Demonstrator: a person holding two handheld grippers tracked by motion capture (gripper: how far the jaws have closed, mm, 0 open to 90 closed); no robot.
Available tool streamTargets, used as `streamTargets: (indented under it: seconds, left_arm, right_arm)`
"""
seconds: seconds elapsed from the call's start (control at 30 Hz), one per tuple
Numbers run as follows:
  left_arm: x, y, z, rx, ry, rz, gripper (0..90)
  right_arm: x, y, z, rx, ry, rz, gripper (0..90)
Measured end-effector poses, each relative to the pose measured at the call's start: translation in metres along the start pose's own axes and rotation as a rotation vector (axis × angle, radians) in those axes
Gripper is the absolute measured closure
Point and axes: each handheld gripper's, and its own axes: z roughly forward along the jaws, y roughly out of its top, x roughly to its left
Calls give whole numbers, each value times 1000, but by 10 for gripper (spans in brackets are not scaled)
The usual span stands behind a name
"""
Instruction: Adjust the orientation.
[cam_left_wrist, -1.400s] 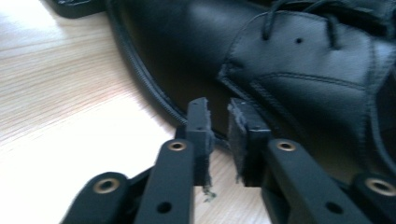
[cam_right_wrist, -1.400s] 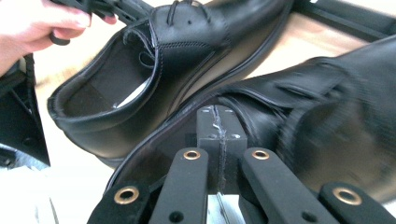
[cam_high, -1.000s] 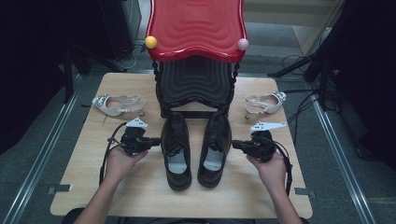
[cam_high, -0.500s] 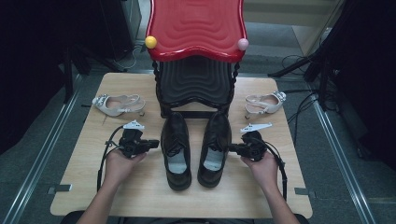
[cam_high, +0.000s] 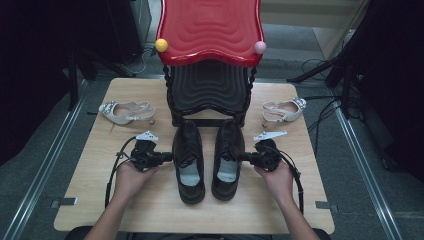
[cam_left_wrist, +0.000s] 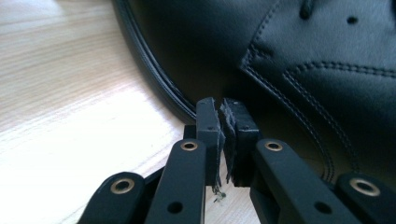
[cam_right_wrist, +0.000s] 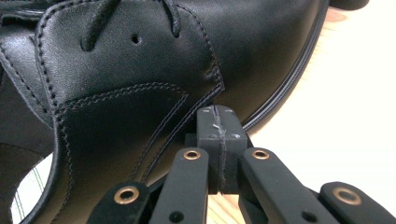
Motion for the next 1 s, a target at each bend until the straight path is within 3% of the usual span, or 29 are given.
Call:
streamTargets:
  seconds: [0.4, 0.47, 0.6, 0.67, 1.0]
  left_arm:
    - [-2, -1, 1, -2, -13, -5, 867]
    - [-4, -1, 2, -7, -1, 7, 877]
    - [-10, -1, 5, -14, -32, 27, 893]
    - [-13, -1, 6, -14, -14, 37, 899]
    - [-17, -5, 6, -25, -35, 9, 900]
  right_arm:
    - [13, 10, 14, 2, 15, -20, 900]
    - [14, 10, 16, -6, 25, -18, 900]
    - [15, 9, 18, -18, 31, -6, 900]
    - [13, 9, 18, -25, 45, 5, 900]
    - [10, 9, 19, -28, 60, 15, 900]
